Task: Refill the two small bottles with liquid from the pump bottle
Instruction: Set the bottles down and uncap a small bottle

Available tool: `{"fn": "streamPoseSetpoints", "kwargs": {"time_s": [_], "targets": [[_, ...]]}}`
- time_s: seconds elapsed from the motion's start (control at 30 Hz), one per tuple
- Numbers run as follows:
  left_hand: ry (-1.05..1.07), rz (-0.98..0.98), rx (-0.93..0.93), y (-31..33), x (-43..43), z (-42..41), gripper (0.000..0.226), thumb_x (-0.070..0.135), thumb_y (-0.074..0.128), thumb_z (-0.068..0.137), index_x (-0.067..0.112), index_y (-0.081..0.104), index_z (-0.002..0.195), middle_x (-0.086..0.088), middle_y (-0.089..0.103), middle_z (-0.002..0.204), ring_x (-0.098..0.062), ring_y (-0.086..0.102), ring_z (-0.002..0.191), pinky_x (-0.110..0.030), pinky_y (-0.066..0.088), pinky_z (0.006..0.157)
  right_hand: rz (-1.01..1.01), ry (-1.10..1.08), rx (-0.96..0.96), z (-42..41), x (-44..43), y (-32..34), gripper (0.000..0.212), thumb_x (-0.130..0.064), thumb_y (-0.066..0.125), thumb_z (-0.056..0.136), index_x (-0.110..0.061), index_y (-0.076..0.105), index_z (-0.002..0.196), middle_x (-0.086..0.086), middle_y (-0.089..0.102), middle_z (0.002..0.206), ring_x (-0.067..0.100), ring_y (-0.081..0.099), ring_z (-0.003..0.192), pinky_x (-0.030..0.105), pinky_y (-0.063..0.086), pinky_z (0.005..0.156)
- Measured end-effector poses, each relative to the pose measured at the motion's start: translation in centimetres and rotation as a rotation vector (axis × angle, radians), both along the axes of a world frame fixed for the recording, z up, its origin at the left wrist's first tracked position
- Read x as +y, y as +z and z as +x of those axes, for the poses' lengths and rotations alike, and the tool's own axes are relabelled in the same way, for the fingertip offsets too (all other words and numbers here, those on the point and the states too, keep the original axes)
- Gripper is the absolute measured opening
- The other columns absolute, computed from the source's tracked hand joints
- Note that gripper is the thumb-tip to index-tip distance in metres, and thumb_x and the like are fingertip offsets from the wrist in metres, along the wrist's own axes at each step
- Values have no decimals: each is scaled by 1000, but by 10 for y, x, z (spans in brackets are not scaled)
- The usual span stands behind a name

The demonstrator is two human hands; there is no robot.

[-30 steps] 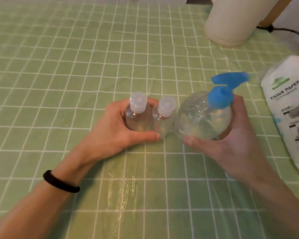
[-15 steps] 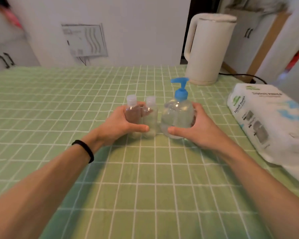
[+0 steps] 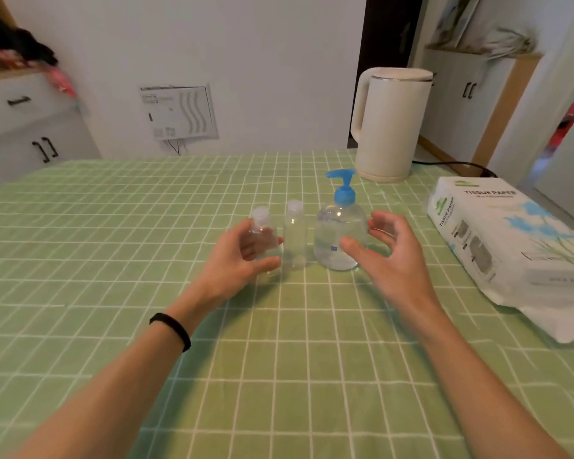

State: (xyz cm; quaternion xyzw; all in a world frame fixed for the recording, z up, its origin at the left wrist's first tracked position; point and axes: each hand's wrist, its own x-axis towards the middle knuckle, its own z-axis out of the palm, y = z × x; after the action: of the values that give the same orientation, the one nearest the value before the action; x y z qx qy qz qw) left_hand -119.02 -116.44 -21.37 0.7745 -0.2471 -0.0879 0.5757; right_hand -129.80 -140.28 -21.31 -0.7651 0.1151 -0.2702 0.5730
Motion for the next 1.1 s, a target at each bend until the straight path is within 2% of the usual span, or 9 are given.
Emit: {"fn": "streamPoseSetpoints", "kwargs": {"time_s": [0.27, 0.43, 0.53, 0.63, 0.73, 0.8, 0.9, 1.0, 1.1], "targets": [[30, -118, 34, -4, 0, -18, 54, -4, 85, 80, 19, 69, 125, 2, 78, 120, -10, 76, 111, -23, 59, 98, -44, 11, -1, -6, -10, 2, 63, -43, 88, 77, -38, 53, 129, -27, 59, 129, -11, 56, 119, 0, 48, 75], [-70, -128, 58, -2, 2, -21, 60, 19, 87, 69, 31, 68, 124, 20, 73, 129, -4, 72, 118, -17, 55, 100, -56, 28, 20, -4, -13, -1, 66, -47, 88, 76, -43, 52, 131, -23, 58, 135, -17, 57, 114, 6, 53, 75], [-67, -146, 65, -3, 5, -22, 61, 18, 88, 68, 24, 67, 125, 15, 75, 127, -8, 74, 116, -17, 55, 99, -58, 42, 25, -3, -12, -2, 68, -47, 88, 76, -44, 52, 132, -24, 58, 132, -19, 60, 108, 6, 54, 73], [-38, -163, 85, -4, 4, -21, 65, 15, 89, 66, 11, 61, 123, 0, 78, 121, -17, 76, 112, -25, 58, 99, -65, 47, 14, -4, -13, -3, 67, -46, 88, 75, -45, 52, 132, -31, 60, 128, -16, 57, 115, 11, 56, 80], [-39, -166, 100, -4, 4, -21, 60, 3, 89, 70, 3, 57, 121, -5, 78, 119, -20, 77, 110, -28, 59, 99, -77, 53, 17, -5, -13, -2, 69, -47, 88, 75, -47, 50, 133, -43, 56, 124, -17, 55, 118, 11, 56, 80], [-40, -157, 97, -4, 4, -21, 56, -6, 87, 73, 0, 56, 120, -6, 78, 119, -21, 77, 110, -27, 59, 98, -92, 53, 21, -6, -13, -2, 70, -47, 87, 75, -47, 50, 134, -44, 55, 124, -18, 54, 118, 13, 56, 79], [-41, -157, 100, -7, 3, -20, 53, -13, 84, 76, -3, 55, 119, -11, 78, 117, -24, 78, 109, -30, 60, 99, -96, 62, 35, -5, -15, -2, 71, -46, 88, 75, -43, 50, 135, -42, 56, 126, -16, 54, 120, 19, 56, 85], [-48, -172, 93, -9, 3, -19, 53, -7, 86, 74, -2, 55, 117, -12, 78, 118, -24, 77, 111, -31, 59, 100, -148, -6, 58, -6, -12, 2, 72, -49, 87, 74, -36, 51, 135, -26, 59, 130, -7, 57, 119, 24, 53, 92], [-49, -174, 41, -6, 4, -22, 55, 9, 89, 68, 7, 61, 116, -6, 78, 118, -20, 76, 112, -29, 58, 103, -276, -188, -37, -12, -6, 13, 59, -62, 79, 72, -31, 58, 119, -17, 62, 113, 2, 60, 100, 21, 49, 80]]}}
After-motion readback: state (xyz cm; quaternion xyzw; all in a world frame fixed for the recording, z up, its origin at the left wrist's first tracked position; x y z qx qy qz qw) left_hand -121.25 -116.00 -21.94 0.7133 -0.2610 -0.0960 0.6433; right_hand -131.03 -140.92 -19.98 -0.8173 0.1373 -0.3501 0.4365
